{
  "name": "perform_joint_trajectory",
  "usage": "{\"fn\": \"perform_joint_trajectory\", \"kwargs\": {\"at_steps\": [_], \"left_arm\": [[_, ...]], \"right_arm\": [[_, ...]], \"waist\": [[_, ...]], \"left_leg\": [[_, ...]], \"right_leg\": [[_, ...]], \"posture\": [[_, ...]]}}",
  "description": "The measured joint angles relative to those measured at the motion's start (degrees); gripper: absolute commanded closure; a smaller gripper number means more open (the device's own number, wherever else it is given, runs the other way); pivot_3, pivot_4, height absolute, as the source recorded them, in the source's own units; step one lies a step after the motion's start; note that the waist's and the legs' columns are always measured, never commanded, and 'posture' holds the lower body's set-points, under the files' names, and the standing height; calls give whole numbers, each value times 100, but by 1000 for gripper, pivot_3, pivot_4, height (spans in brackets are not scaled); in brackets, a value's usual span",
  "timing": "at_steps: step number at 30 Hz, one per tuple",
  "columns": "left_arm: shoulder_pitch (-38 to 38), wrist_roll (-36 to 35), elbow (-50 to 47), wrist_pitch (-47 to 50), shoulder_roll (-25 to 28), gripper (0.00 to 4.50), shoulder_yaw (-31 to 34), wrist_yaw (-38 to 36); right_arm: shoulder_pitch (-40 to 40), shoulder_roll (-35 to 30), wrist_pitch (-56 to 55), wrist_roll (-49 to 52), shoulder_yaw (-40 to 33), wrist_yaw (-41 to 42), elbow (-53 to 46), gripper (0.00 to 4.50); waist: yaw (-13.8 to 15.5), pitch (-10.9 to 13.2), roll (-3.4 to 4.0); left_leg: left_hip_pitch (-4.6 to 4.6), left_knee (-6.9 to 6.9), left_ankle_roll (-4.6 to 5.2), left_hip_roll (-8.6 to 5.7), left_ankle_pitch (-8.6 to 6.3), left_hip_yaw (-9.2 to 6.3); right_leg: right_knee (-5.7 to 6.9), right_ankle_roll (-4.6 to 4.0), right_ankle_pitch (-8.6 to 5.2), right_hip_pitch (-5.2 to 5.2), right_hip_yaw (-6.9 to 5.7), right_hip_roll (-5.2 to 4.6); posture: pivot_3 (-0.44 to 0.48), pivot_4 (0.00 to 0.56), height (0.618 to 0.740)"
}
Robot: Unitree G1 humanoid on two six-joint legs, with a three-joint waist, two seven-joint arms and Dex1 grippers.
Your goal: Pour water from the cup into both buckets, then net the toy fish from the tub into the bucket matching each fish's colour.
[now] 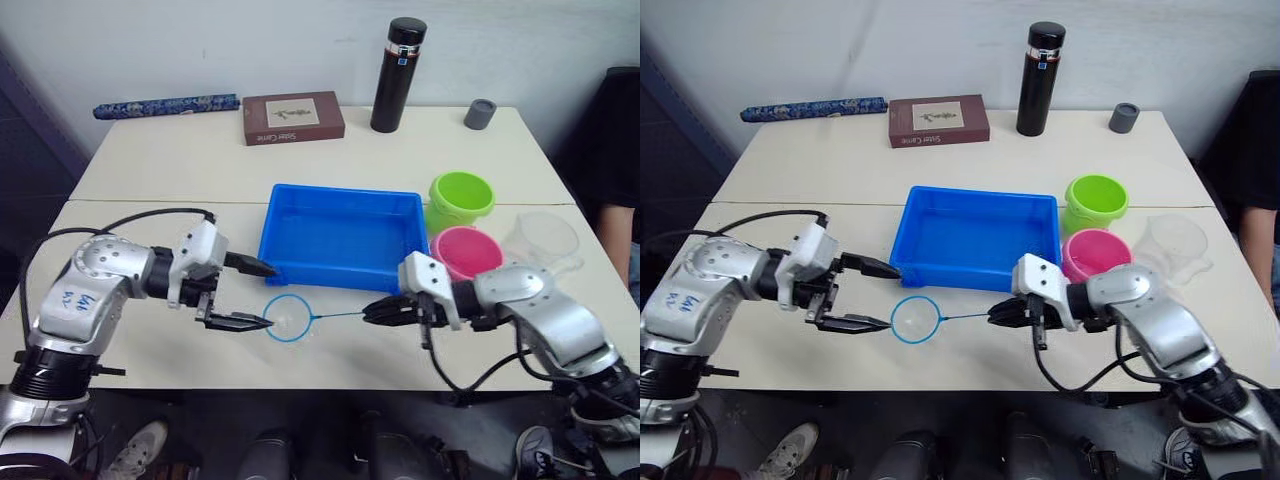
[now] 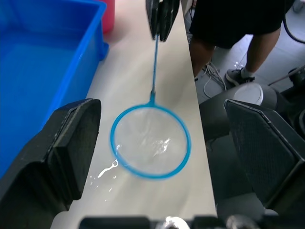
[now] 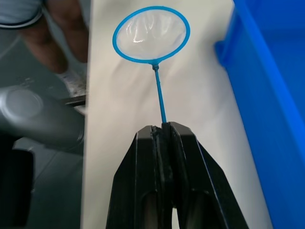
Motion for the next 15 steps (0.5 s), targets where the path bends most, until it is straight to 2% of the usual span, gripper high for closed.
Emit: {"fn": "perform_joint_trajectory", "kwargs": {"at_steps": [10, 15], "left_arm": [[137, 574, 625, -593, -126, 45, -418, -78], [281, 677, 626, -644, -186, 0, -434, -11]], "right_arm": [[-225, 535, -663, -792, 513, -105, 1163, 4500], [-381, 642, -819, -913, 516, -73, 1383, 2453]], "waist": [[-7, 0, 0], [-10, 0, 0]], "left_leg": [[-3, 0, 1, 0, 0, -1], [-1, 0, 2, 0, 1, -3]], "right_leg": [[-2, 0, 0, 0, -3, -1], [-1, 0, 0, 0, -3, -2]], "posture": [[0, 150, 740], [0, 150, 740]]}}
